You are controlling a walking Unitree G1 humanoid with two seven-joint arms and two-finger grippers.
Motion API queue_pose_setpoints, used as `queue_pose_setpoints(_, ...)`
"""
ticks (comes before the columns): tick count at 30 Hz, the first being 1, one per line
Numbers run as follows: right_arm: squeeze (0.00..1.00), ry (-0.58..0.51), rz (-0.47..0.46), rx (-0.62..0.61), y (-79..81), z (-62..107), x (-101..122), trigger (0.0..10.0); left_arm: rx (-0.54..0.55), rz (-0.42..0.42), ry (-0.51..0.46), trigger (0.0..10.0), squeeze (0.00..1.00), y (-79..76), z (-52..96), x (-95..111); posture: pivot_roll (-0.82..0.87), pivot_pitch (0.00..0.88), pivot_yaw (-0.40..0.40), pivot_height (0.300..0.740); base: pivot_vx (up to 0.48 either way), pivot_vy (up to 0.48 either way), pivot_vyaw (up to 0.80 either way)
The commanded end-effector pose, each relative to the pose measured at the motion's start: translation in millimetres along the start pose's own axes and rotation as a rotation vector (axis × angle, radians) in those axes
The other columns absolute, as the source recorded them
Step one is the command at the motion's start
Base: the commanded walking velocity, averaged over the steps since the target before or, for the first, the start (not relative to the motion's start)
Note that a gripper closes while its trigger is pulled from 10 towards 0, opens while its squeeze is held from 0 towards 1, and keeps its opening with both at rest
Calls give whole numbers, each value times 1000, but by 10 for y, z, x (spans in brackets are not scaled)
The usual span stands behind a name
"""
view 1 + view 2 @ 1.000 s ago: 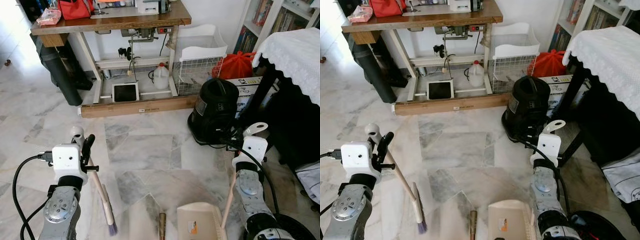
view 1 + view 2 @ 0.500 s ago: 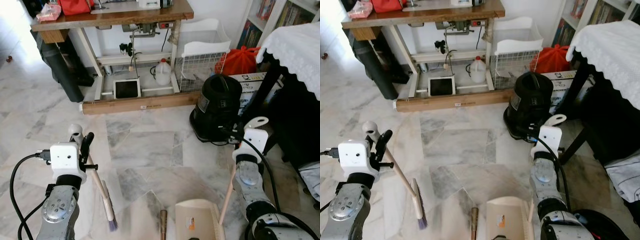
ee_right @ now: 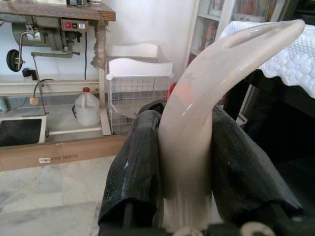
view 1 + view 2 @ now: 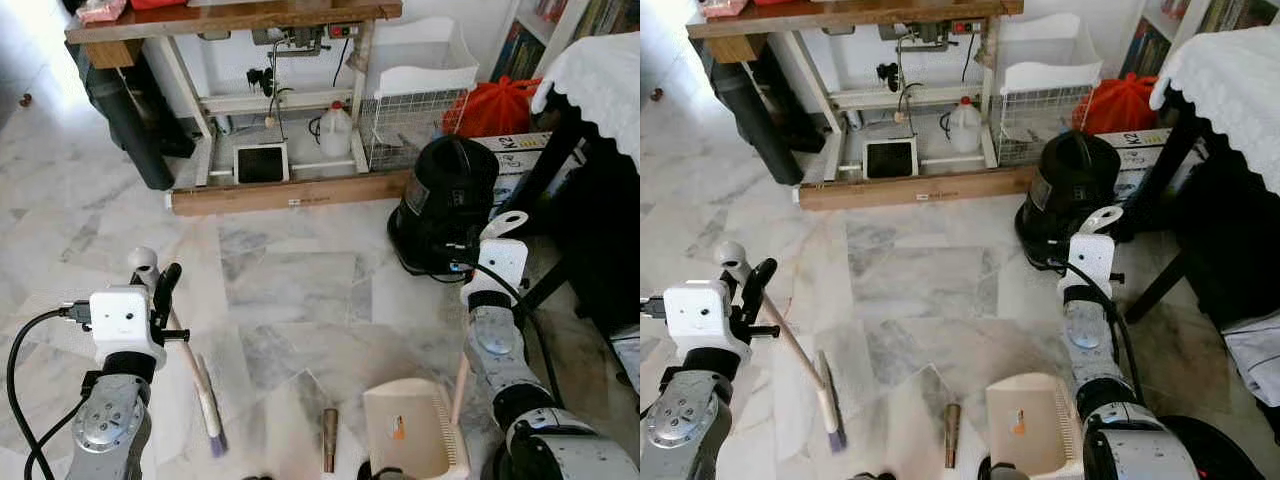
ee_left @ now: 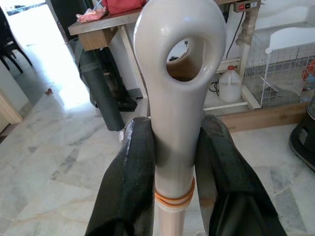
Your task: Sweep floor
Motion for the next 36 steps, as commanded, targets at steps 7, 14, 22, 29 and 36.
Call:
queue_pose_setpoints(7,0,-95,-19,-6,8,-93,205,10000,-33,-14,-49,10000,0,-9,22,184,92,263,53,740,0,0,0)
queue_pose_setpoints(14,0,-122,-30,-18,-17,-136,277,10000,-32,-21,-53,10000,0,17,33,231,95,293,54,740,0,0,0)
queue_pose_setpoints(22,0,-65,-48,29,103,8,103,10000,-63,-14,-40,10000,0,-4,41,275,107,333,56,740,0,0,0)
queue_pose_setpoints(29,0,22,-59,79,246,267,-163,10000,-90,55,-15,10000,0,-34,6,296,115,343,63,740,0,0,0)
queue_pose_setpoints(36,0,66,-117,117,368,385,-242,10000,-110,82,7,10000,0,-56,-7,281,101,335,58,740,0,0,0)
Point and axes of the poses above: a point about 5 cm out from each wrist's last joint towards the gripper, its own z axis pointing back from the gripper into the wrist, its own x axis along the axis of the wrist's last joint, y = z × x, the point moved 1 cm from there along -z, pointing out of the wrist towards the gripper, and after that the axes turned 8 degrees about z, right-handed, at the moved point
